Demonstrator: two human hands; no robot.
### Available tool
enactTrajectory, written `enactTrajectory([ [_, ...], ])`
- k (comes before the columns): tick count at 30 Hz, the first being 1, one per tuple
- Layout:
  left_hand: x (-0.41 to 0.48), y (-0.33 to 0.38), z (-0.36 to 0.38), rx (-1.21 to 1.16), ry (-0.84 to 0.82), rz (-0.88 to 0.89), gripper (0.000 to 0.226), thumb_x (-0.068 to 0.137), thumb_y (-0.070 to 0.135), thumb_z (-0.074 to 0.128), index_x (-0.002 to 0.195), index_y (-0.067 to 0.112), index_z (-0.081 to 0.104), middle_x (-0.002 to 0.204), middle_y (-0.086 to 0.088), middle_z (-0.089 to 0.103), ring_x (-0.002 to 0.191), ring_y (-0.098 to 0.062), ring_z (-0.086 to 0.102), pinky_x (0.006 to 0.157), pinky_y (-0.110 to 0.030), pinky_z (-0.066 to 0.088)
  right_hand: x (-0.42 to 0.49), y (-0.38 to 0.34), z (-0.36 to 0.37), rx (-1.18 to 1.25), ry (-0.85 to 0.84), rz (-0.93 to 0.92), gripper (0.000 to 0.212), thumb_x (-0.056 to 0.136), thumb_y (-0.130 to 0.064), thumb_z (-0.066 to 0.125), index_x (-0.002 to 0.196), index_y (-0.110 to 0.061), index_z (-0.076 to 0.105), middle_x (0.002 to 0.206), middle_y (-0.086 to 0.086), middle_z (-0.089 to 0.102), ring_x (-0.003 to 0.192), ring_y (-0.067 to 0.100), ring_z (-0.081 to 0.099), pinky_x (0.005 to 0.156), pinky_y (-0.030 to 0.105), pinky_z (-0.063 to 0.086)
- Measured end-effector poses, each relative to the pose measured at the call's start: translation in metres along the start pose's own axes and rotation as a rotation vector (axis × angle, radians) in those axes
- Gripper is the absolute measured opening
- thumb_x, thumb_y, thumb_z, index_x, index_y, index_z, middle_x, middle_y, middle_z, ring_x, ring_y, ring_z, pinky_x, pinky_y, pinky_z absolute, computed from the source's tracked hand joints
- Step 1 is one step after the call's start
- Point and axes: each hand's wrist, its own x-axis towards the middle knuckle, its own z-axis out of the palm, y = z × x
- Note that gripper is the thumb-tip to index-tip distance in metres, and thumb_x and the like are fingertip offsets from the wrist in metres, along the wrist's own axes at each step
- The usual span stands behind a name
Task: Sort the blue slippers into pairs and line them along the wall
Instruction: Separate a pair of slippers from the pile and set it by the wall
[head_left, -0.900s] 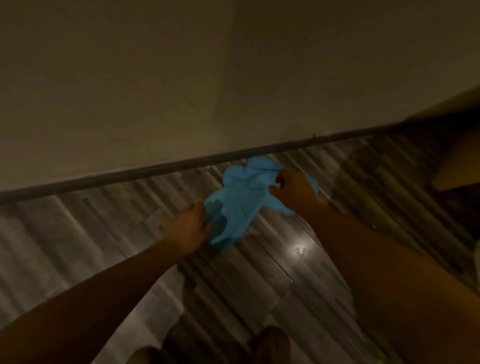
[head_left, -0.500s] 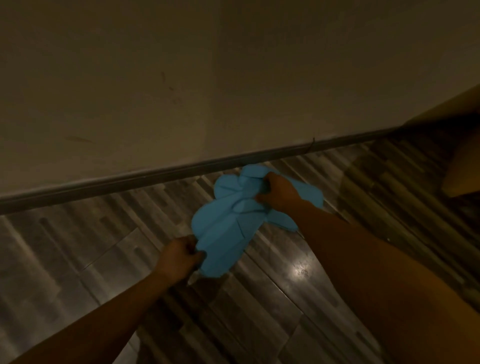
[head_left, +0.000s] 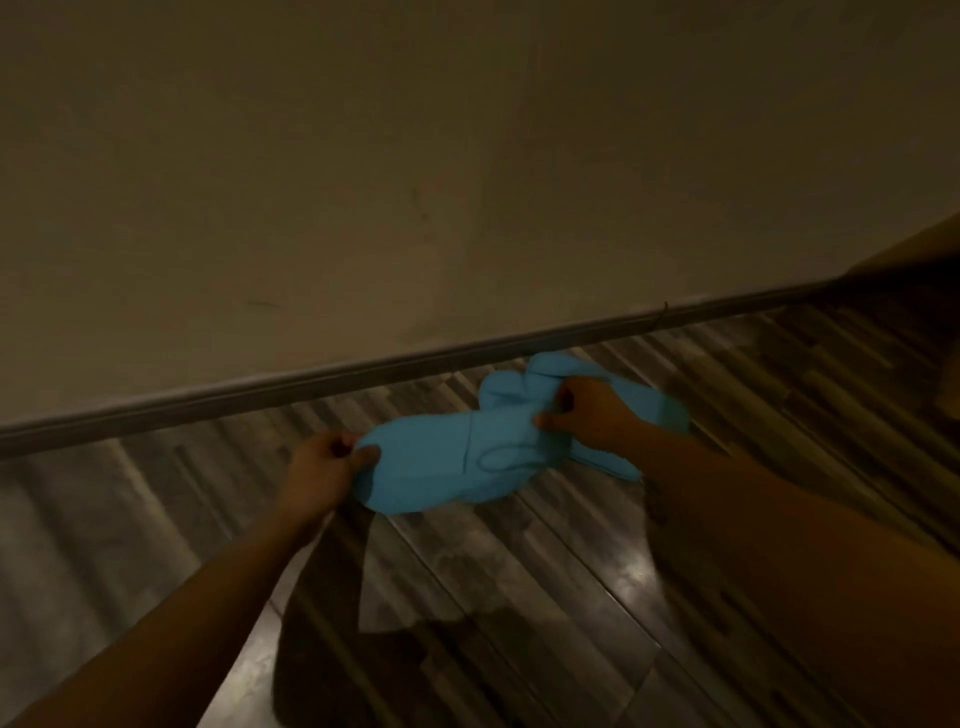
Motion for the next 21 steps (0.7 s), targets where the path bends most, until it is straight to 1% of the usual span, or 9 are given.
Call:
enactTrajectory([
  [3, 0.016, 0.005, -0.034, 0.001, 0.072, 0.037, 0.018, 0.082, 0.015, 0.076, 0.089, 0.001, 0.068, 0.083, -0.014, 0.069, 0.08, -0.029, 0.065, 0.071, -0.041, 0.055, -0.015, -0.018, 0.032, 0.032, -0.017, -0.004, 0.049, 0.072, -0.043, 0.083, 0.061, -0.019, 0.042, 0.058, -0.003, 0.043, 0.053, 0.008, 0.04, 0.052, 0.027, 0.031],
  [7, 0.034, 0.007, -0.071, 0.139, 0.162, 0.118, 0.015, 0.082, 0.014, 0.075, 0.096, 0.01, 0.072, 0.096, -0.015, 0.073, 0.09, -0.031, 0.068, 0.084, -0.05, 0.057, -0.042, -0.049, 0.09, 0.174, -0.072, 0.099, 0.048, 0.073, -0.035, 0.084, 0.058, -0.021, 0.04, 0.062, -0.005, 0.045, 0.058, 0.007, 0.045, 0.055, 0.021, 0.035],
  [9, 0.04, 0.004, -0.086, 0.221, 0.175, 0.156, 0.016, 0.082, 0.016, 0.074, 0.098, 0.013, 0.071, 0.103, -0.016, 0.072, 0.096, -0.033, 0.067, 0.088, -0.053, 0.055, -0.054, -0.061, 0.118, 0.264, -0.156, 0.152, 0.042, 0.077, -0.031, 0.082, 0.06, -0.02, 0.045, 0.066, -0.002, 0.053, 0.063, 0.01, 0.053, 0.061, 0.024, 0.046],
  [11, 0.043, 0.003, -0.096, 0.313, 0.183, 0.178, 0.026, 0.084, 0.02, 0.074, 0.107, 0.009, 0.069, 0.111, -0.017, 0.069, 0.103, -0.035, 0.064, 0.093, -0.052, 0.053, -0.066, -0.071, 0.144, 0.361, -0.231, 0.177, 0.036, 0.081, -0.028, 0.079, 0.061, -0.015, 0.053, 0.071, 0.002, 0.062, 0.069, 0.013, 0.062, 0.07, 0.034, 0.057],
  [12, 0.044, 0.003, -0.1, 0.348, 0.196, 0.188, 0.031, 0.083, 0.021, 0.075, 0.11, 0.007, 0.068, 0.114, -0.018, 0.069, 0.106, -0.035, 0.063, 0.094, -0.051, 0.052, -0.071, -0.077, 0.156, 0.395, -0.251, 0.197, 0.035, 0.082, -0.027, 0.078, 0.061, -0.015, 0.053, 0.072, 0.0, 0.063, 0.068, 0.011, 0.063, 0.07, 0.032, 0.058],
  [14, 0.045, 0.002, -0.105, 0.38, 0.239, 0.206, 0.04, 0.08, 0.024, 0.079, 0.111, 0.002, 0.067, 0.112, -0.019, 0.07, 0.105, -0.036, 0.064, 0.093, -0.049, 0.053, -0.08, -0.089, 0.178, 0.484, -0.233, 0.237, 0.032, 0.084, -0.02, 0.076, 0.064, -0.017, 0.052, 0.071, -0.004, 0.06, 0.058, 0.0, 0.062, 0.06, 0.018, 0.055],
  [16, 0.048, -0.002, -0.11, 0.368, 0.284, 0.174, 0.042, 0.075, 0.027, 0.082, 0.104, 0.0, 0.07, 0.103, -0.019, 0.072, 0.096, -0.036, 0.067, 0.086, -0.047, 0.055, -0.086, -0.097, 0.2, 0.571, -0.201, 0.284, 0.031, 0.085, -0.012, 0.075, 0.065, -0.018, 0.052, 0.069, -0.005, 0.058, 0.044, -0.009, 0.059, 0.045, 0.007, 0.045],
  [19, 0.053, -0.014, -0.113, 0.22, 0.278, 0.1, 0.029, 0.076, 0.021, 0.081, 0.096, 0.003, 0.072, 0.098, -0.016, 0.073, 0.091, -0.032, 0.068, 0.083, -0.047, 0.057, -0.093, -0.102, 0.224, 0.633, -0.18, 0.379, 0.026, 0.082, -0.017, 0.078, 0.066, -0.013, 0.058, 0.069, 0.001, 0.063, 0.037, -0.005, 0.059, 0.039, 0.011, 0.045],
  [21, 0.054, -0.019, -0.113, 0.133, 0.202, 0.078, 0.025, 0.08, 0.01, 0.076, 0.104, 0.004, 0.072, 0.104, -0.015, 0.072, 0.095, -0.03, 0.068, 0.086, -0.043, 0.056, -0.099, -0.104, 0.232, 0.663, -0.153, 0.422, 0.026, 0.082, -0.017, 0.078, 0.07, -0.006, 0.058, 0.068, 0.004, 0.063, 0.035, -0.001, 0.058, 0.037, 0.013, 0.045],
])
